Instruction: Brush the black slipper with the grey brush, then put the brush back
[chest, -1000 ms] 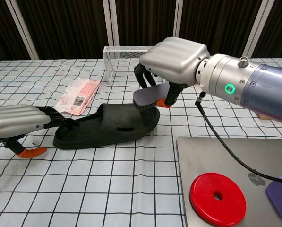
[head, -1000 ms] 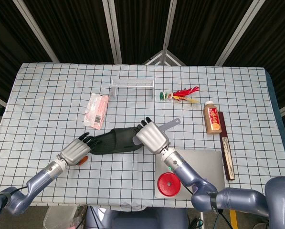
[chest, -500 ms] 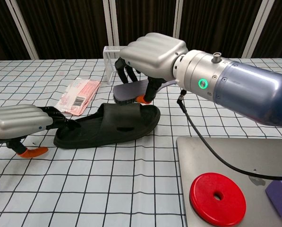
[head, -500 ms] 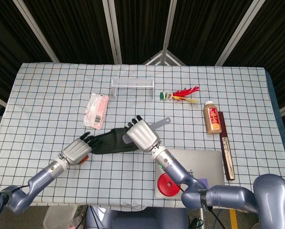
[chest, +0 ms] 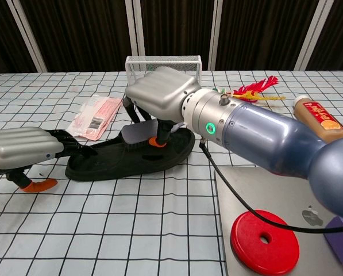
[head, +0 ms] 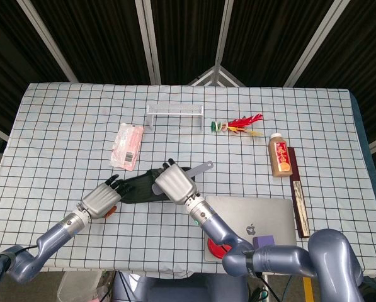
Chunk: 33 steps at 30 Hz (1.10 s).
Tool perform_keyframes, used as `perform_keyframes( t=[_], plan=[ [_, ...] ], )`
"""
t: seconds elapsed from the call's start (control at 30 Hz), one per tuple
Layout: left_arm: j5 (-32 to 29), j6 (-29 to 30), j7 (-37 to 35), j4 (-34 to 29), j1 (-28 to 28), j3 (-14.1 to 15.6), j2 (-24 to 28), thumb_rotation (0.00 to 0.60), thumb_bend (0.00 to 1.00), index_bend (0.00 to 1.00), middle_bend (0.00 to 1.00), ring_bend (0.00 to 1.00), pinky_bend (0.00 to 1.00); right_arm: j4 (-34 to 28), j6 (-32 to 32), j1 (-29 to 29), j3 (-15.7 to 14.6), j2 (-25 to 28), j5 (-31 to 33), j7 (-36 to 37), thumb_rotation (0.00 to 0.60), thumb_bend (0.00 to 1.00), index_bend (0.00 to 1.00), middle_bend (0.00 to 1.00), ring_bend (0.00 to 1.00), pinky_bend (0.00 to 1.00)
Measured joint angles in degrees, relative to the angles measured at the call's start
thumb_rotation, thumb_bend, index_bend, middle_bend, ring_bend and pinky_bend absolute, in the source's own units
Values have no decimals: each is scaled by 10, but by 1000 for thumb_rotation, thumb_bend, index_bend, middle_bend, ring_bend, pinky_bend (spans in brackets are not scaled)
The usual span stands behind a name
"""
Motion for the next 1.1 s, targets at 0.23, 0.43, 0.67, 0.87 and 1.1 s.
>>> perform_keyframes(
  t=[0.23,0.43,0.67,0.87,1.1],
  plan=[
    [-10,-2,7,-6,0,5,6,600,626,22,127,99,52,29,0,5,-7,-16,-1,12,600,527,672,617,394,340],
    [-18,-4,11,-3,0,10,7,600,625,3,126,99,51,44,0,3,-12,-17,0,20,600,526,672,617,395,340],
    [-31,-10,18,8,1,15,7,600,623,0,120,99,50,50,-5,5,-12,-6,6,13,600,526,675,621,395,340],
    [-33,-6,23,3,2,18,10,600,627,0,118,99,38,58,-17,9,-14,-2,20,6,600,527,685,623,395,340],
    [-38,-8,25,-1,0,20,12,600,643,0,112,92,22,47,-18,12,-17,1,23,1,600,562,685,623,395,340]
  ],
)
